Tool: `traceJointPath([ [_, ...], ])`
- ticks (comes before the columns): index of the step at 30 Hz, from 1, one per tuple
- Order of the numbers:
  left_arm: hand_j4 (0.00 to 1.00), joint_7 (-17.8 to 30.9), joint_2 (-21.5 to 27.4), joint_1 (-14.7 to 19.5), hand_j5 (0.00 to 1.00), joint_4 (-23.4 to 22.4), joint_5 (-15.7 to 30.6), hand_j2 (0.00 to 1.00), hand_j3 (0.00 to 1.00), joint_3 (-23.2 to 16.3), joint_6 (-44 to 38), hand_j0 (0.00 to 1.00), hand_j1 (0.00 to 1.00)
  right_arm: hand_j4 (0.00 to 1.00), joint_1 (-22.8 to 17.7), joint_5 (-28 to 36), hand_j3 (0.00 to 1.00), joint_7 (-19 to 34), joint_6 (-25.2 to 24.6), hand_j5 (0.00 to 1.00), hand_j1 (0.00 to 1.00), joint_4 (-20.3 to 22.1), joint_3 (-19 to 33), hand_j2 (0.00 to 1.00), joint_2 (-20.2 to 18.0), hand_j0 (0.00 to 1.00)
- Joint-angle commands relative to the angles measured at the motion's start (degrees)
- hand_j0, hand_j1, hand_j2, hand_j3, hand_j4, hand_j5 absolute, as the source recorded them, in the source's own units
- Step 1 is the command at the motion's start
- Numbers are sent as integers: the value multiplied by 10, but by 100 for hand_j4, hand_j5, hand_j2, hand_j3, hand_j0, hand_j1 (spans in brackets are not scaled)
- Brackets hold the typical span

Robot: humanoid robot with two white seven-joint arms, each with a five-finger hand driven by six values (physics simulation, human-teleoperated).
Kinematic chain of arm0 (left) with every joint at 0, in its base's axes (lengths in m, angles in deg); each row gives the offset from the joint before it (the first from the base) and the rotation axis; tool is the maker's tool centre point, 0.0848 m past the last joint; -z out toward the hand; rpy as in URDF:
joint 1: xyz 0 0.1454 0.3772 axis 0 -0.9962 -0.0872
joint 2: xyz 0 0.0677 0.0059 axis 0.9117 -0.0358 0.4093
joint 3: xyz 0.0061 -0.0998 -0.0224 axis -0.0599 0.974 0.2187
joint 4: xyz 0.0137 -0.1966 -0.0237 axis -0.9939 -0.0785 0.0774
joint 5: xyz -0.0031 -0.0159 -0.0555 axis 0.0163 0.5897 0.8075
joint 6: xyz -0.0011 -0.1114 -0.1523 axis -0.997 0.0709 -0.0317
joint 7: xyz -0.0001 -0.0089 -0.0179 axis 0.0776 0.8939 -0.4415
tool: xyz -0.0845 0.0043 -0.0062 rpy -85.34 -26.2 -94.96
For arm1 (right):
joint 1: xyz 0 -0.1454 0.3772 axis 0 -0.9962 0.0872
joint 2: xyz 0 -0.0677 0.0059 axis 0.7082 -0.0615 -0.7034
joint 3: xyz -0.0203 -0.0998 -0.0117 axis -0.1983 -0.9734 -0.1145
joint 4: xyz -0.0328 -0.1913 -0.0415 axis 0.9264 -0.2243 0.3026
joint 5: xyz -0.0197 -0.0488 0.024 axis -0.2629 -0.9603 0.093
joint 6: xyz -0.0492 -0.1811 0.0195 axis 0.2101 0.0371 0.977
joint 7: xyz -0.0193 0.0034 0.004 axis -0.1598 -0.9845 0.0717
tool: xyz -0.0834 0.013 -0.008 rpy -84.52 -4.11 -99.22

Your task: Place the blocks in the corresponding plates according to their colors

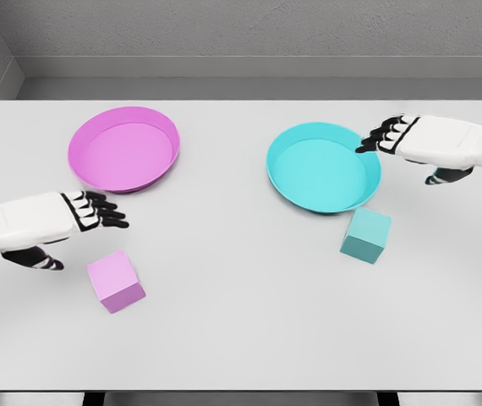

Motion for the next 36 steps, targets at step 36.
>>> traceJointPath([
  [36, 100, 76, -81, 7, 100, 0, -16, 100, 100, -44, -1, 100, 100, 100, -1, -45, 100, 0, -2, 100, 100, 110, -136, 100, -47, 100],
])
